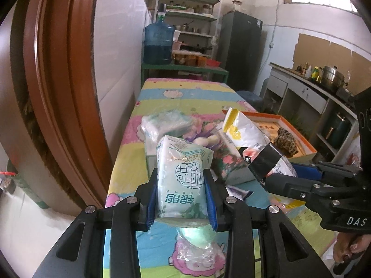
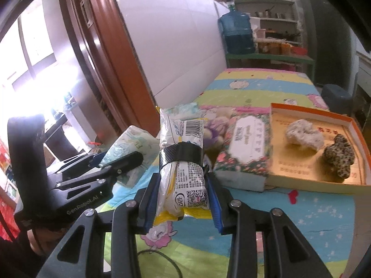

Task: Organize soft objects
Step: 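Lift and carry the tissue pack and snack bag toward the orange box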

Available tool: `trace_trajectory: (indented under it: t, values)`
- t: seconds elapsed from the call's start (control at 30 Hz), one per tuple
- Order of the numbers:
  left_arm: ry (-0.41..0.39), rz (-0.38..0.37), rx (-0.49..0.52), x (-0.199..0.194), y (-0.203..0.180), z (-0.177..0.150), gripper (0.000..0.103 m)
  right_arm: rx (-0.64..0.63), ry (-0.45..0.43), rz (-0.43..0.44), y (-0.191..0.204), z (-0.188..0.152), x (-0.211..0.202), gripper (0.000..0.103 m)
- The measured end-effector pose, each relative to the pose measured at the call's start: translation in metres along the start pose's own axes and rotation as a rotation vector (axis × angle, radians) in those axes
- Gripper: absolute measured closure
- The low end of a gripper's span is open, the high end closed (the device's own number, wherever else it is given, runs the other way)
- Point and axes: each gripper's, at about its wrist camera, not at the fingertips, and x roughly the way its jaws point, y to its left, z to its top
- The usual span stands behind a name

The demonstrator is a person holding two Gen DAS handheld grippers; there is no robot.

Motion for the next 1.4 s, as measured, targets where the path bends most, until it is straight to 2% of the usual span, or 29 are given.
trace_trajectory:
  t: [0.27,0.67,1.0,1.4]
  values:
    - [-0.012,-0.010,0.028,0.001,-0.027,0.015,0.067,0.030,-0.047,-0.058,-0.023,0.006,-0.023,0.064]
    - [-0.025,-0.070,0.104,0.014,-0.079,0.042,0.067,0.082,-0.107,-0.149,-0.064,0.013,-0.052,0.063]
    - [-0.031,-0.116,0.157,0.037,-0.125,0.070,0.067,0.114,-0.122,-0.281,-0.104,0.017,-0.064,0.064]
    - [-0.012,-0.111,0.180,0.071,-0.167,0.084,0.067,0.099,-0.142,-0.401,-0.139,0.021,-0.073,0.064]
